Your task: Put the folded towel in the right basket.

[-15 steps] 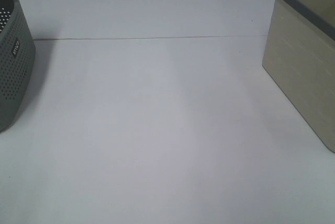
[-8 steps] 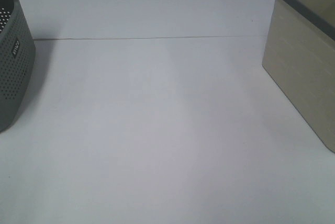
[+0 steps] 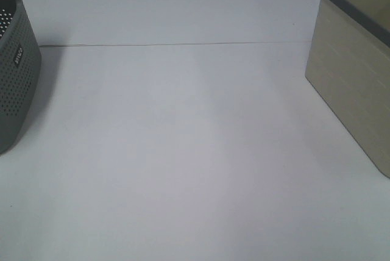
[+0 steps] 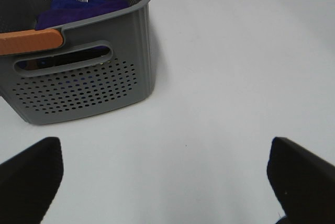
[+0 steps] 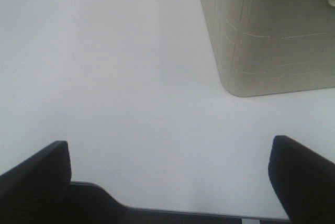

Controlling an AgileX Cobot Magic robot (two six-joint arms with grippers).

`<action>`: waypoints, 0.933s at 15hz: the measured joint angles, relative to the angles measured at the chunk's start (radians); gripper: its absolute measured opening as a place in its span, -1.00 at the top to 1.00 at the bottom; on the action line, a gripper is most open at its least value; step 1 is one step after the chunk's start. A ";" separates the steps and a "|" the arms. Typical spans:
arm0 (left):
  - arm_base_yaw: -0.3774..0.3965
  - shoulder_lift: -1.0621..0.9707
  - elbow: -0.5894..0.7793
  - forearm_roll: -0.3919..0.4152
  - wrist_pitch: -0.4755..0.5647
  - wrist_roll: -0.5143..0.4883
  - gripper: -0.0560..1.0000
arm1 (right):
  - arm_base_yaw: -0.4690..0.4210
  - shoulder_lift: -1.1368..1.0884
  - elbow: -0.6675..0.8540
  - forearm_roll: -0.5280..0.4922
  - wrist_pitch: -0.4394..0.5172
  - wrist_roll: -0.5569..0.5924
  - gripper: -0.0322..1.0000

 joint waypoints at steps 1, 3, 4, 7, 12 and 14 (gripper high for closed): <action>0.000 0.000 0.000 0.000 0.000 0.000 -0.98 | 0.000 0.000 0.000 0.000 0.000 0.000 -0.97; 0.000 0.000 0.000 0.000 0.000 0.000 -0.98 | 0.000 0.000 0.000 0.000 0.000 0.000 -0.97; 0.000 0.000 0.000 0.000 0.000 0.000 -0.98 | 0.000 0.000 0.000 0.000 0.000 0.000 -0.97; 0.000 0.000 0.000 0.000 0.000 0.000 -0.98 | 0.000 0.000 0.001 0.000 0.000 0.000 -0.97; 0.000 0.000 0.000 0.000 0.000 0.000 -0.98 | 0.000 0.000 0.001 0.000 0.000 0.000 -0.97; 0.000 0.000 0.000 0.000 0.000 0.000 -0.98 | 0.000 0.000 0.001 0.000 0.000 0.000 -0.97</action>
